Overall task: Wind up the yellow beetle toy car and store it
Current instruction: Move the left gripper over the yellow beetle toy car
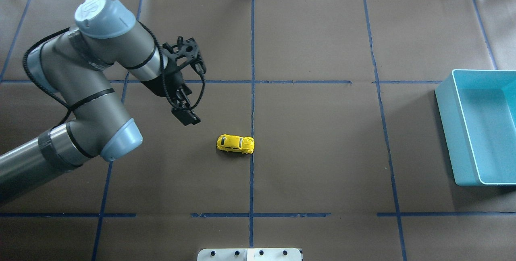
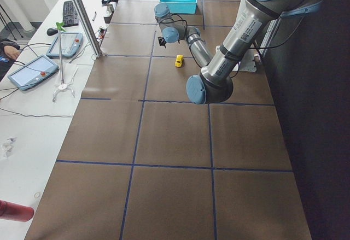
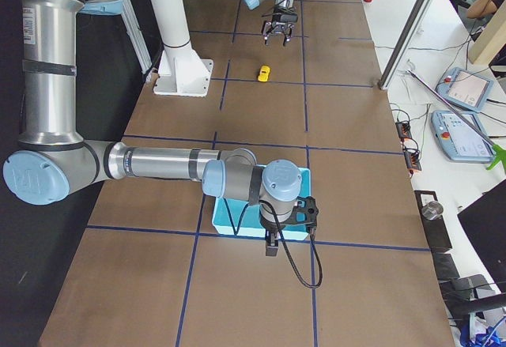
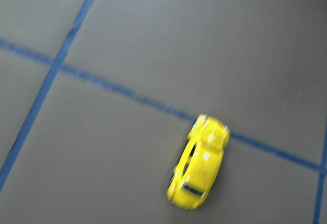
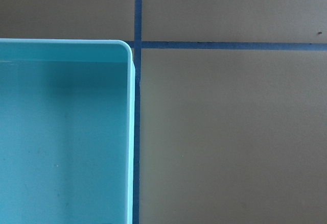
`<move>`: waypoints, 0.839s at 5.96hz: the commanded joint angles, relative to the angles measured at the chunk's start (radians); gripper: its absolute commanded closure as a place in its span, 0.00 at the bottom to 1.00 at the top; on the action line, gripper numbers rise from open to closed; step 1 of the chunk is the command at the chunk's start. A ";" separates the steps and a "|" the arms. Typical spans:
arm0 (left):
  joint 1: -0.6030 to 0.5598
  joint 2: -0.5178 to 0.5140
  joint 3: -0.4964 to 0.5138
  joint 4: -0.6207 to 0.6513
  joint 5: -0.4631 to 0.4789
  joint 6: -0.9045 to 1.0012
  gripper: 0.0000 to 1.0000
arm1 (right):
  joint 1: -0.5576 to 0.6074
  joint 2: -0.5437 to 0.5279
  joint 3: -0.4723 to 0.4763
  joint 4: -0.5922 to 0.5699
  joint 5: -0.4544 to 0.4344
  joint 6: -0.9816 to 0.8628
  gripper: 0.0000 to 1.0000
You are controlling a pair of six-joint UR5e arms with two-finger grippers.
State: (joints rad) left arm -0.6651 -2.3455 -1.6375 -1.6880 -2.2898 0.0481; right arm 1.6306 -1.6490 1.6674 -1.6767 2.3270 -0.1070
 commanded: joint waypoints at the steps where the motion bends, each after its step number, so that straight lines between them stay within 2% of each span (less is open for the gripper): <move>1: 0.062 -0.165 0.043 0.266 0.053 0.018 0.00 | 0.000 0.000 0.000 -0.001 0.000 0.001 0.00; 2: 0.108 -0.184 0.056 0.322 0.164 0.244 0.00 | 0.000 -0.002 0.000 0.000 0.000 0.001 0.00; 3: 0.142 -0.214 0.059 0.426 0.256 0.380 0.00 | 0.000 -0.002 0.000 0.000 0.000 0.001 0.00; 5: 0.229 -0.239 0.102 0.479 0.518 0.487 0.00 | 0.000 0.002 0.003 0.000 0.002 -0.002 0.00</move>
State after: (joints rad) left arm -0.4702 -2.5706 -1.5623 -1.2317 -1.8913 0.4817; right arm 1.6306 -1.6483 1.6697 -1.6767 2.3282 -0.1074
